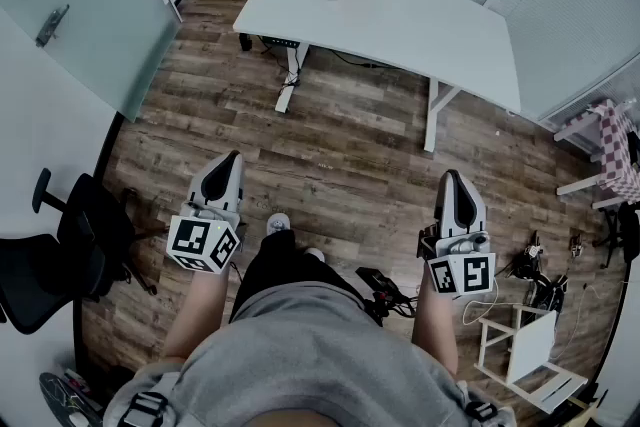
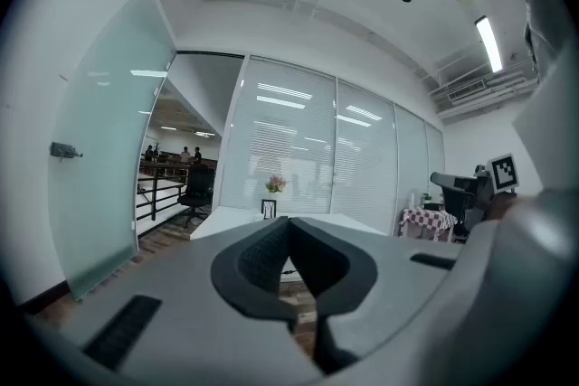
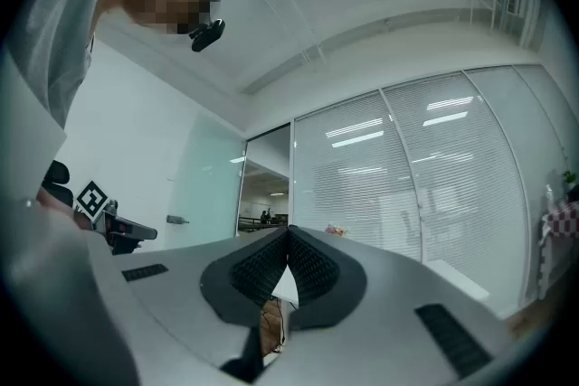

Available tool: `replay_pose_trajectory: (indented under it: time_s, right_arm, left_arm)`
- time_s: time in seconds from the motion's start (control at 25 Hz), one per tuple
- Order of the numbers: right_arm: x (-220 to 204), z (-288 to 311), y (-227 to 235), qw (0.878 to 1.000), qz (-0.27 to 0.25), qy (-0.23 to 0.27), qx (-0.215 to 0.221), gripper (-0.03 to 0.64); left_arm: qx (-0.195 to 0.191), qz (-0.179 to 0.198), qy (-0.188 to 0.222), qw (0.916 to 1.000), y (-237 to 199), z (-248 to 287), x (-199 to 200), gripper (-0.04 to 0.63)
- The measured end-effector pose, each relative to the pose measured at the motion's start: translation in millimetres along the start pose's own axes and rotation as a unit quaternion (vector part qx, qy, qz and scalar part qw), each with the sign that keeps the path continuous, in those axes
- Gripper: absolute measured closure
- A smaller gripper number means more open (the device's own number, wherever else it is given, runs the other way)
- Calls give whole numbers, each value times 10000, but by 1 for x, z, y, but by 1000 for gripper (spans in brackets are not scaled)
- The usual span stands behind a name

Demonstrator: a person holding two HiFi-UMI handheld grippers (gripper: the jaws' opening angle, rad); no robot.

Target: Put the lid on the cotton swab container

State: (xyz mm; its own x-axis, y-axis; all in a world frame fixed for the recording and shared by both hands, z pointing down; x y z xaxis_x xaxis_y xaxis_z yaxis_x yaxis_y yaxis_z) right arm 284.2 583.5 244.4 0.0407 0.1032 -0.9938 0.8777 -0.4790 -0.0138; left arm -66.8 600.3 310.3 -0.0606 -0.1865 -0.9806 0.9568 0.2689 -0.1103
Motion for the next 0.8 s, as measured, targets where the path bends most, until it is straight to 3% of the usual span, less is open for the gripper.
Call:
replay_pose_trajectory:
  time_s: [0.24,0.8]
  right_arm:
    - [2,-1,-6,10000,-89,-4,14,592]
    - [11,22,-5,9996,-4,275,-52,591]
  left_arm:
    - [-8,270,-133,9995,3,5,-3,589]
    - [-72,292,-43,9995,-22,36,12,589]
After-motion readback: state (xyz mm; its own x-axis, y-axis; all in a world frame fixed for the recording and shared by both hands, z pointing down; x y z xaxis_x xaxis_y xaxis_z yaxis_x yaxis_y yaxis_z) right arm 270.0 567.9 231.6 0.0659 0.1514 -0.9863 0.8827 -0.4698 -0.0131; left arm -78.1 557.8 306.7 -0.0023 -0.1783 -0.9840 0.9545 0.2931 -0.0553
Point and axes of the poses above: the fingertips, and each gripper's own axes: z forward along the fingers, y to its right, x out of its top, the point moved 1 cm from there along -z, backward along the fingers, and after that the axes turned 4 degrees about -y, right-handed, at the moved point
